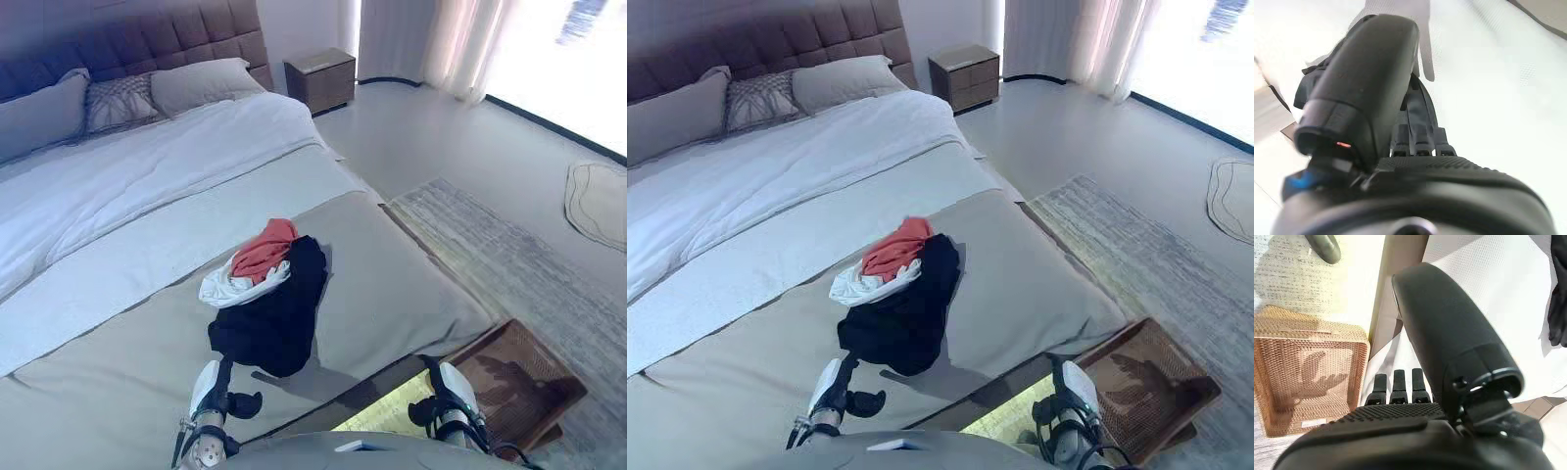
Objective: Pick up the clothes from the bed and place them into the basket
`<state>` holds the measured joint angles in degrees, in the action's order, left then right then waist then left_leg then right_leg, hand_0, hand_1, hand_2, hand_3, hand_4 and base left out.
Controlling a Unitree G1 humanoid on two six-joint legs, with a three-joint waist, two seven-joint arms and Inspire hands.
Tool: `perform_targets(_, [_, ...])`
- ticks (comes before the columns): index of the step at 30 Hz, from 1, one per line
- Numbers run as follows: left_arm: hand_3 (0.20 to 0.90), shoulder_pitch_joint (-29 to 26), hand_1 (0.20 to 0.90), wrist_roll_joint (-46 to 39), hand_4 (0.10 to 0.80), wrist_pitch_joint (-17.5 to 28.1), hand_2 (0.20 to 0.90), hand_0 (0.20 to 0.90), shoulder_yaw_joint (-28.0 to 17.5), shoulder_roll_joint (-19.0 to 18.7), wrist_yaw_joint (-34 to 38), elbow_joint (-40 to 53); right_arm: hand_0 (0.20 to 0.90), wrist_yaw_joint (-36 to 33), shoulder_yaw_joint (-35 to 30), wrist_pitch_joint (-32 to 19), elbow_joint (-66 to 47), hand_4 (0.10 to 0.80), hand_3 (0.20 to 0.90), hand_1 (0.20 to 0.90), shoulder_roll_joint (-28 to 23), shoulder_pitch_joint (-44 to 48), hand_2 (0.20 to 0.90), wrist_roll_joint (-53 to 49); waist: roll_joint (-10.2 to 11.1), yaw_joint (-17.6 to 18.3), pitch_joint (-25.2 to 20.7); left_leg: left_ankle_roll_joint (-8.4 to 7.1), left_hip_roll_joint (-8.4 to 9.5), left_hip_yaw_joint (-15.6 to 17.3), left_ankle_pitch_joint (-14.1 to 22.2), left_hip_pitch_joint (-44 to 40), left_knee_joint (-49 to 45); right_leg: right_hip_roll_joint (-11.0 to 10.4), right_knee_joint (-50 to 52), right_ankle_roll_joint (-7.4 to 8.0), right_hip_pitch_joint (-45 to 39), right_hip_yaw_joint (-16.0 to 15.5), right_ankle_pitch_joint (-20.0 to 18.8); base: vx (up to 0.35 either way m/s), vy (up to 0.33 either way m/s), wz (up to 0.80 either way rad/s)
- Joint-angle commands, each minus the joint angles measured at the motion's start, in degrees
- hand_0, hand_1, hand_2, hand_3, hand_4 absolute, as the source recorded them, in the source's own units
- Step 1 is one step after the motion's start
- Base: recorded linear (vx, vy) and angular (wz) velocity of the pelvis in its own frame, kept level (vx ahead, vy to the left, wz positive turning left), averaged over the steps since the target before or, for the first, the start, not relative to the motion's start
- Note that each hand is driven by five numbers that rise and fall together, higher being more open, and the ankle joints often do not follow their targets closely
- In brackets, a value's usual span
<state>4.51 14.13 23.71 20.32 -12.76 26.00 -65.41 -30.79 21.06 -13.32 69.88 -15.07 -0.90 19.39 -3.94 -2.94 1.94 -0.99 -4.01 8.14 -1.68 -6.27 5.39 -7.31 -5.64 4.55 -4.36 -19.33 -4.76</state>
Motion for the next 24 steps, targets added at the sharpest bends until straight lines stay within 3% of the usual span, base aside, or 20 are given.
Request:
perform_targets(1, [0.900,-5.9,0.900,-0.1,0.800,2.3,0.900,0.900,-0.3,-2.2,1.7,0.2,0.900,-3.2,1.1,-0.8,2.2,0.800,0.900,0.900,0.7,7.2,0.900,-0.1,3.1,-1.2,1.7,-1.23,-1.13,1.1,5.4,-1.7,-0.4,-3.4,1.0,1.73,-3.6,1.2,5.0,0.000,0.000,0.00])
perform_targets(8, [0.900,-5.8,0.900,-0.8,0.800,2.5,0.900,0.900,0.3,-2.0,0.5,-0.3,0.900,-6.9,1.0,1.0,2.3,0.800,0.900,0.900,0.8,7.2,0.900,1.0,3.0,-1.1,1.8,-1.18,-1.16,1.1,5.5,-1.8,-0.4,-3.3,1.0,1.72,-3.7,1.3,5.1,0.000,0.000,0.00])
perform_targets(16, [0.900,-5.9,0.900,-2.0,0.800,2.0,0.900,0.900,-0.9,-3.3,1.3,2.3,0.900,-9.7,1.4,-3.8,-1.8,0.800,0.900,0.900,-0.7,9.4,0.900,1.8,2.9,-2.5,2.3,-1.27,-1.13,0.0,5.3,-2.0,-0.4,-3.4,1.4,1.43,-4.5,0.8,5.4,0.000,0.000,0.00])
perform_targets(24, [0.900,-5.5,0.900,-3.2,0.800,2.4,0.900,0.900,-0.7,-8.5,1.6,6.9,0.900,-9.7,6.8,2.3,-12.8,0.800,0.900,0.900,-7.5,23.3,0.900,-0.3,3.7,-6.7,3.8,-1.71,-1.43,-2.1,4.1,-0.7,-0.4,-3.1,1.8,0.62,-4.8,-1.3,5.8,0.005,-0.041,0.13])
